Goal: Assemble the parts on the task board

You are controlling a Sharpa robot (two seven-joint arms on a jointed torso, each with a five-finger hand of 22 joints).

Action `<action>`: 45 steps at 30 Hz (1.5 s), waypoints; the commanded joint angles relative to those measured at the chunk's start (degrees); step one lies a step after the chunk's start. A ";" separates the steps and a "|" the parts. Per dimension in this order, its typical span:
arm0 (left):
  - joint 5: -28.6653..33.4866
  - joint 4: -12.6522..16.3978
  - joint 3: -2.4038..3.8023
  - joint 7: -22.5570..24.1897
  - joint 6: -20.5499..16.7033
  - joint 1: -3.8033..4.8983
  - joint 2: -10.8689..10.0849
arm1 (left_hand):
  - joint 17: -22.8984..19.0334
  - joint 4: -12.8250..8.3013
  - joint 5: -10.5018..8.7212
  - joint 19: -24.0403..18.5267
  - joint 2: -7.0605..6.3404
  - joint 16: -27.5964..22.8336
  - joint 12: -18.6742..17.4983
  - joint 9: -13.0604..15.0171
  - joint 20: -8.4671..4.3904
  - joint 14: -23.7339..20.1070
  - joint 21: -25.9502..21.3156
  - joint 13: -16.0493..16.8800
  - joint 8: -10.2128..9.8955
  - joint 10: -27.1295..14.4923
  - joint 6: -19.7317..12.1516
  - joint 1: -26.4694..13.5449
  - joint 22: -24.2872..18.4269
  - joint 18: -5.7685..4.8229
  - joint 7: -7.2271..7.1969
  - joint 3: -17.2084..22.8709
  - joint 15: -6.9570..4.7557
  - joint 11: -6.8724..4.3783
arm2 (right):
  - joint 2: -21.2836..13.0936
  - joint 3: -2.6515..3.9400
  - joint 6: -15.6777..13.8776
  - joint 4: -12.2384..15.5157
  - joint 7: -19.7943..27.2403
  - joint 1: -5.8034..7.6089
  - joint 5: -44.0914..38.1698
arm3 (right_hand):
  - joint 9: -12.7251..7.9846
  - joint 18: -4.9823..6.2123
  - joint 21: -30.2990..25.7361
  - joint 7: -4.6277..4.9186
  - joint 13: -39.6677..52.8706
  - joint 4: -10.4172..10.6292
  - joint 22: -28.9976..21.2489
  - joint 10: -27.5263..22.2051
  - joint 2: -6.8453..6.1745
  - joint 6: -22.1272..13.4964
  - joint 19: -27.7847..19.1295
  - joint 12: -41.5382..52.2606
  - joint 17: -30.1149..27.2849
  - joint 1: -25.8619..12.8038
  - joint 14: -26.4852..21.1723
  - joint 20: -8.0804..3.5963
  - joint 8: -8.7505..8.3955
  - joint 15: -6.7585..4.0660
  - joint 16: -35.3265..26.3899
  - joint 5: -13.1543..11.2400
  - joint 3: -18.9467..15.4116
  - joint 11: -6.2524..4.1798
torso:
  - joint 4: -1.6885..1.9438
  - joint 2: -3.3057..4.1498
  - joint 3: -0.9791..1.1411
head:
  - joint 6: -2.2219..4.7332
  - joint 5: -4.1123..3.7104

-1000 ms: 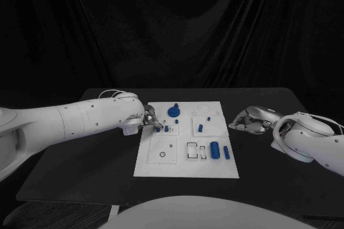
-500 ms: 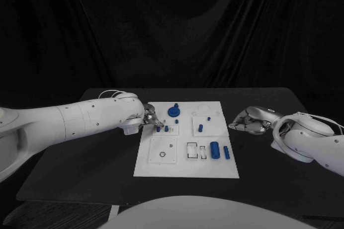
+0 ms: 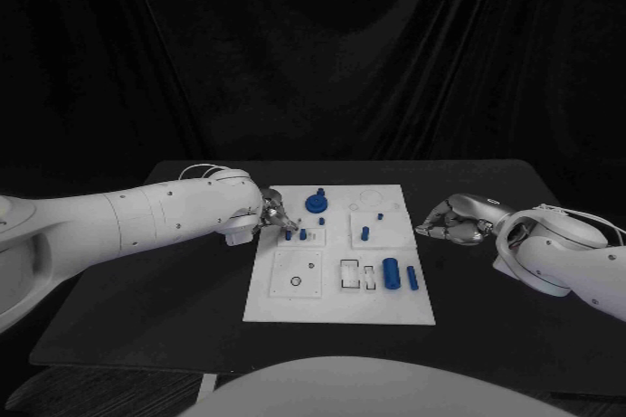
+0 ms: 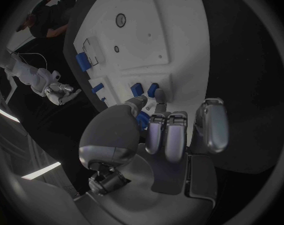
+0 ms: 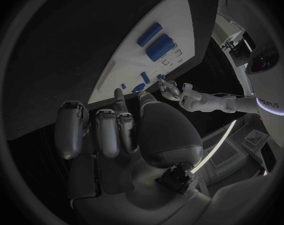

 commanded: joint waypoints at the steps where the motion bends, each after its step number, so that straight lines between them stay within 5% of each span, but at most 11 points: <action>1: 0.46 0.23 -0.14 0.73 -0.18 -0.39 0.05 | 15.09 -0.19 -0.75 -0.23 -0.14 -0.25 0.16 -0.02 0.15 6.16 -0.15 15.04 -0.04 6.08 -0.14 0.39 10.56 0.81 0.27 -0.35 0.18 0.05 | -0.08 0.04 0.28 0.06 -0.98 -0.16 -0.09 | -0.03 0.43 -0.29 -0.21 15.07 -0.06 10.70 6.10 0.14 -0.08 0.47 0.20 5.75 0.58 4.14 0.03 -0.09 0.12 -0.38 0.34 0.39 0.08 | 0.00 0.01 0.01 | 0.00 -0.04; 6: 0.44 0.60 -0.13 0.48 -0.95 -0.38 -0.45 | 15.09 1.13 -4.51 -0.09 -0.64 -0.25 0.16 0.15 0.18 6.16 0.02 15.04 0.58 6.08 0.79 -0.31 10.61 0.78 0.20 -2.03 0.19 0.02 | -0.15 0.04 0.23 0.07 -0.97 -0.17 -0.09 | -0.03 0.43 -0.29 -0.21 15.07 -0.06 10.70 6.10 0.14 -0.08 0.47 0.20 5.75 0.58 4.14 0.03 -0.09 0.12 -0.38 0.34 0.39 0.08 | 0.00 0.00 0.01 | 0.00 -0.02; 12: -1.12 1.73 -0.10 2.03 -4.16 -0.03 -1.38 | 15.09 2.40 -6.51 0.16 -1.24 -0.25 0.16 0.57 0.14 6.16 0.35 15.04 1.20 6.08 0.97 -0.63 10.71 0.71 0.15 -3.64 0.15 -0.01 | -0.17 0.04 0.26 -0.03 -0.99 -0.18 -0.09 | -0.03 0.43 -0.29 -0.21 15.07 -0.03 10.71 6.10 0.18 -0.07 0.49 0.20 5.59 0.60 4.11 0.02 -0.09 0.11 -0.47 0.34 0.41 0.08 | 0.00 0.00 0.02 | 0.00 0.07; 26: -8.76 3.17 -0.07 5.11 -9.11 4.01 -2.72 | 15.09 3.84 -5.75 0.69 -1.70 -0.25 0.16 3.01 -0.17 6.16 0.99 15.04 4.06 6.08 0.63 1.27 10.89 0.57 -0.25 -5.86 -0.20 -0.38 | -0.26 0.04 0.45 -0.21 -1.03 -0.19 -0.09 | -0.03 0.43 -0.31 -0.20 15.07 0.01 10.71 6.10 0.16 -0.07 0.49 0.20 5.63 0.56 4.12 0.02 -0.10 0.11 -0.44 0.30 0.38 0.08 | -0.01 -0.04 0.02 | 0.00 0.09; 45: -9.09 2.18 -0.09 6.31 -5.03 4.61 -2.28 | 15.09 3.41 -4.37 0.45 -0.69 -0.25 0.16 3.27 -0.49 6.16 0.63 15.04 6.28 6.08 0.78 4.99 10.78 0.65 -0.88 -5.98 -0.57 -0.88 | -0.22 0.04 0.36 -0.22 -0.90 -0.19 -0.09 | -0.03 0.43 -0.31 -0.20 15.07 0.01 10.71 6.10 0.16 -0.07 0.49 0.20 5.63 0.56 4.12 0.02 -0.10 0.11 -0.44 0.30 0.38 0.08 | 0.00 0.00 0.02 | 0.00 0.24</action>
